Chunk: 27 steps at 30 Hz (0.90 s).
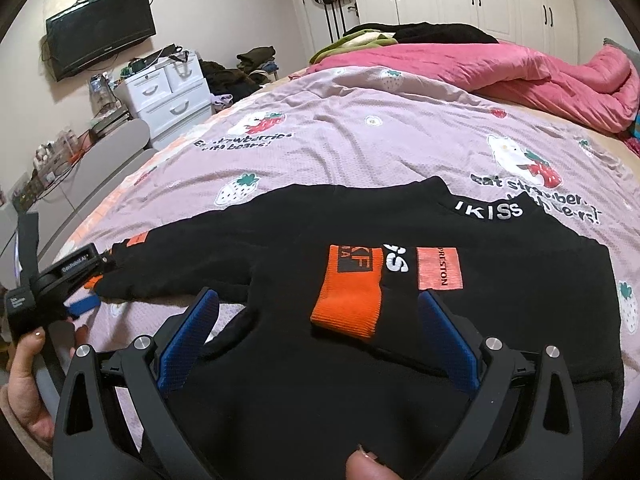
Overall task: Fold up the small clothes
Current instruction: 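Move the left tool to the second black-and-orange sock on the bedspread, then grasp the second sock's orange top with the left tool and lift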
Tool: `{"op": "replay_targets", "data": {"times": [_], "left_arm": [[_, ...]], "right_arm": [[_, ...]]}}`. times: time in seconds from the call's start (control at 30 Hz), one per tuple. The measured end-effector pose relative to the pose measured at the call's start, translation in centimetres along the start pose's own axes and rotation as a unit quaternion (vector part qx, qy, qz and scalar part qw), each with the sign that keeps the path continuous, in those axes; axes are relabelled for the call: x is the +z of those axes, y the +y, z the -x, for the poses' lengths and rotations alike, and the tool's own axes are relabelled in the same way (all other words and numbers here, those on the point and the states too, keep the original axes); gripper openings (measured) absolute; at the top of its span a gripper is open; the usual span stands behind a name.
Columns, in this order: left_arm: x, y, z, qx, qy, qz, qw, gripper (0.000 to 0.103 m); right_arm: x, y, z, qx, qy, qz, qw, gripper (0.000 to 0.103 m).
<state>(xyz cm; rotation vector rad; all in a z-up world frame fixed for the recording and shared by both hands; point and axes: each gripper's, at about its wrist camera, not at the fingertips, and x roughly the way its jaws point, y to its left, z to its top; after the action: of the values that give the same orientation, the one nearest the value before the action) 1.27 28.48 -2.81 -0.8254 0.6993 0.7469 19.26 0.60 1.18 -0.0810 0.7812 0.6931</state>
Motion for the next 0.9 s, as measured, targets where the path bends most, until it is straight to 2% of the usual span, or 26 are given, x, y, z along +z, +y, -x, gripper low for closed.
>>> {"op": "replay_targets", "data": {"times": [0.2,0.4,0.43,0.5,0.63,0.7,0.8,0.9], "left_arm": [[0.6,1.0,-0.9,0.013,0.001,0.020,0.9997,0.094],[1.3,1.5,-1.4,-0.003,-0.009,0.041,0.9991,0.092],[1.4,1.8,-1.2,-0.008,-0.016,0.048,0.9987,0.088],[1.6,2.4,-0.9,-0.007,-0.031,0.063,0.9975,0.061],[1.8,3.0,-0.9,-0.020,-0.036,0.083,0.9957,0.039],[1.7,2.6,-0.5,-0.036,-0.043,0.079,0.9953,0.012],[1.6,1.7,0.5,-0.087,-0.053,0.060,0.9929,0.010],[1.4,0.5,2.0,-0.124,-0.071,0.035,0.9891,0.009]], "right_arm": [[-0.3,2.0,-1.3,0.029,0.024,0.025,0.999,0.099],[-0.7,5.1,-2.2,0.039,0.035,0.072,0.996,0.099],[-0.7,5.4,-2.2,0.042,0.035,0.073,0.996,0.099],[-0.7,5.6,-2.3,0.043,0.037,0.074,0.996,0.099],[-0.9,4.8,-2.2,0.040,0.040,0.060,0.997,0.099],[-1.0,3.8,-1.7,0.035,0.040,0.049,0.997,0.099],[-1.3,1.9,-0.7,0.022,0.033,0.036,0.999,0.099],[-1.8,-0.3,0.5,0.007,0.026,0.018,0.999,0.099]]}}
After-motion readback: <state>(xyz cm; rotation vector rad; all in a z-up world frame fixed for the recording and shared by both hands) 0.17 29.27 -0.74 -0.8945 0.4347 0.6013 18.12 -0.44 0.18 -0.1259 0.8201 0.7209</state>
